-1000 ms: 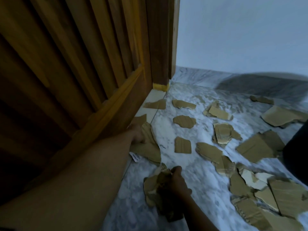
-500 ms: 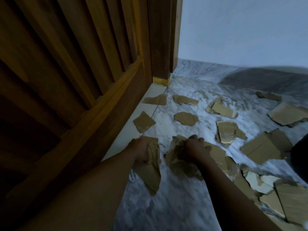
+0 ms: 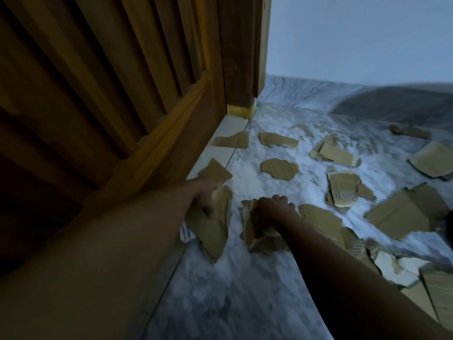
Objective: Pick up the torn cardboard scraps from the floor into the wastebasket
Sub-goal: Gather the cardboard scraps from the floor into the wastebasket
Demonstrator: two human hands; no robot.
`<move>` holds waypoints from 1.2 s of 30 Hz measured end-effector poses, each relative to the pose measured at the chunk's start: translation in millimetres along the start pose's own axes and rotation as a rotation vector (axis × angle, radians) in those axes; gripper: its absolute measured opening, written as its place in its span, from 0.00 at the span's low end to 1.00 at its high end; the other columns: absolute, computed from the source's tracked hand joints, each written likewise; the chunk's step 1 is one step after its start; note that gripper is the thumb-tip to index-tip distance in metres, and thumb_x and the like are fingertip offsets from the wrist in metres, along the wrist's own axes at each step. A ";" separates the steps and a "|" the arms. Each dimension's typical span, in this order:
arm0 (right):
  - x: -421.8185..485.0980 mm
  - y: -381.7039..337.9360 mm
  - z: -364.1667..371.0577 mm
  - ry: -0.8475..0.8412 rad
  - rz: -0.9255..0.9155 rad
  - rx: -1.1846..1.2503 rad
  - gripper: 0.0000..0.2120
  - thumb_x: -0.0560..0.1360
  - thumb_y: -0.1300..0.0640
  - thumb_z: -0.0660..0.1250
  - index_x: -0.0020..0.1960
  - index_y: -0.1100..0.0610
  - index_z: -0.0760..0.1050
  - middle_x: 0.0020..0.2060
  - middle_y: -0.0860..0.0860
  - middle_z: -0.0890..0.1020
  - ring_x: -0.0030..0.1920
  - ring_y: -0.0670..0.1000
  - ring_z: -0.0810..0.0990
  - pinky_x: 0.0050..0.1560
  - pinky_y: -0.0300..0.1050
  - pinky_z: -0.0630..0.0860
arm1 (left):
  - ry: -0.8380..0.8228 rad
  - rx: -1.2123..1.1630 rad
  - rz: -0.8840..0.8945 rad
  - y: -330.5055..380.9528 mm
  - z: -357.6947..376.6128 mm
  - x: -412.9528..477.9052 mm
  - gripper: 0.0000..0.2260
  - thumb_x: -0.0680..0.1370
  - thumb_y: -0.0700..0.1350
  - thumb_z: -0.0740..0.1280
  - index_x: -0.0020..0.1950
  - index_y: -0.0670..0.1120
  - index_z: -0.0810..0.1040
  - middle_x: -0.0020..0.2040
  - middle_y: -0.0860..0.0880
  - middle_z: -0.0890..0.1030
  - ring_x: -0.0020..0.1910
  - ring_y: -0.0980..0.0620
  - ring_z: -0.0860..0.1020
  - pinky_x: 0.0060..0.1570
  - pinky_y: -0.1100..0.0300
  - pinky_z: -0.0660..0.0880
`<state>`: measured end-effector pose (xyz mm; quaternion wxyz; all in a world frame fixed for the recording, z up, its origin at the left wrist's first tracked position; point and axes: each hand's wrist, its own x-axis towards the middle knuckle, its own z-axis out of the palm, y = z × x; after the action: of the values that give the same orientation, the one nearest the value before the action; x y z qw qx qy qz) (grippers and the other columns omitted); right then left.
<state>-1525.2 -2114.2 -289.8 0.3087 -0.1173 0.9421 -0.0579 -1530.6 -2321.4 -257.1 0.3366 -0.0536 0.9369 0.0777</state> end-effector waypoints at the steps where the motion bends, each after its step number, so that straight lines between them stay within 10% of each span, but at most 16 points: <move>1: 1.3 0.2 -0.5 -0.017 0.001 0.011 0.20 0.78 0.49 0.64 0.68 0.56 0.70 0.65 0.61 0.68 0.66 0.64 0.65 0.63 0.58 0.65 | 0.030 -0.033 0.003 -0.5 -12.1 4.0 0.47 0.68 0.53 0.79 0.79 0.44 0.56 0.76 0.42 0.61 0.72 0.41 0.65 0.67 0.50 0.69; 6: 12.8 9.6 1.7 -0.063 0.054 0.073 0.15 0.80 0.53 0.61 0.65 0.57 0.71 0.67 0.59 0.61 0.66 0.66 0.62 0.63 0.58 0.66 | 0.211 -0.366 0.019 -2.1 -35.8 37.5 0.36 0.61 0.49 0.83 0.66 0.41 0.76 0.63 0.43 0.79 0.57 0.44 0.79 0.59 0.48 0.77; 19: 16.4 -6.2 -0.4 0.003 0.016 0.008 0.18 0.77 0.52 0.65 0.66 0.55 0.71 0.63 0.58 0.71 0.64 0.61 0.67 0.61 0.57 0.66 | 0.262 -0.420 -0.025 -5.8 -10.0 64.6 0.36 0.63 0.52 0.81 0.69 0.46 0.73 0.64 0.46 0.78 0.59 0.45 0.78 0.60 0.54 0.75; 36: -111.8 59.2 -69.8 0.597 0.137 0.208 0.11 0.79 0.54 0.62 0.58 0.57 0.77 0.59 0.58 0.72 0.54 0.62 0.79 0.52 0.53 0.77 | 0.712 -0.392 0.166 143.1 -57.6 -45.5 0.21 0.75 0.45 0.70 0.67 0.43 0.73 0.65 0.40 0.75 0.65 0.39 0.73 0.61 0.46 0.73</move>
<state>-1490.3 -2025.8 -181.0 0.0320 0.0006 0.9858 -0.1647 -1553.3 -2189.1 -168.5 -0.0322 -0.0646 0.9635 0.2579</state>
